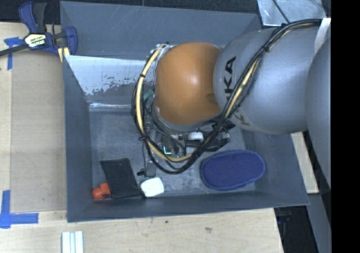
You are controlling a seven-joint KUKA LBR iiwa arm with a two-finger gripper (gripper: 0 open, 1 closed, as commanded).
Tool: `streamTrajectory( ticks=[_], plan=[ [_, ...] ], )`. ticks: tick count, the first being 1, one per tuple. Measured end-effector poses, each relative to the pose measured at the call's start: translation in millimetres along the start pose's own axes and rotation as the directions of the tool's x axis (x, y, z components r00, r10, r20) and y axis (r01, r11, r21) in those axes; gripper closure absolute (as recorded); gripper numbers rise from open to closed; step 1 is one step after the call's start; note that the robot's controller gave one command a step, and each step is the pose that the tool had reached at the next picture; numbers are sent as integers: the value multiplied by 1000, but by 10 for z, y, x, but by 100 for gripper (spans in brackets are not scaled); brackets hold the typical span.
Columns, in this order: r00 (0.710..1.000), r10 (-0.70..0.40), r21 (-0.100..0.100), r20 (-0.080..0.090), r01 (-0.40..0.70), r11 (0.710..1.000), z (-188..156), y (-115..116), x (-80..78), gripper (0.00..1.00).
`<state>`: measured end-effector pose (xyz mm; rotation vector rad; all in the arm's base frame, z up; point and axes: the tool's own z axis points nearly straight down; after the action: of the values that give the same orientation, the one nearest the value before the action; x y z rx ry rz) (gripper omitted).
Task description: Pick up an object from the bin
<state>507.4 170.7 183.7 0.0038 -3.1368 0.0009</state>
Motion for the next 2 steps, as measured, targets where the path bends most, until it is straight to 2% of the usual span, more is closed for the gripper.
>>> streamTrajectory(
  ticks=[1, 2],
  plan=[
    [980, -196, 0, 11, 196, 981, 1134, 366, 211, 0],
    [981, -193, -1, 10, 193, 981, 1121, 361, 213, 100]
  ],
)
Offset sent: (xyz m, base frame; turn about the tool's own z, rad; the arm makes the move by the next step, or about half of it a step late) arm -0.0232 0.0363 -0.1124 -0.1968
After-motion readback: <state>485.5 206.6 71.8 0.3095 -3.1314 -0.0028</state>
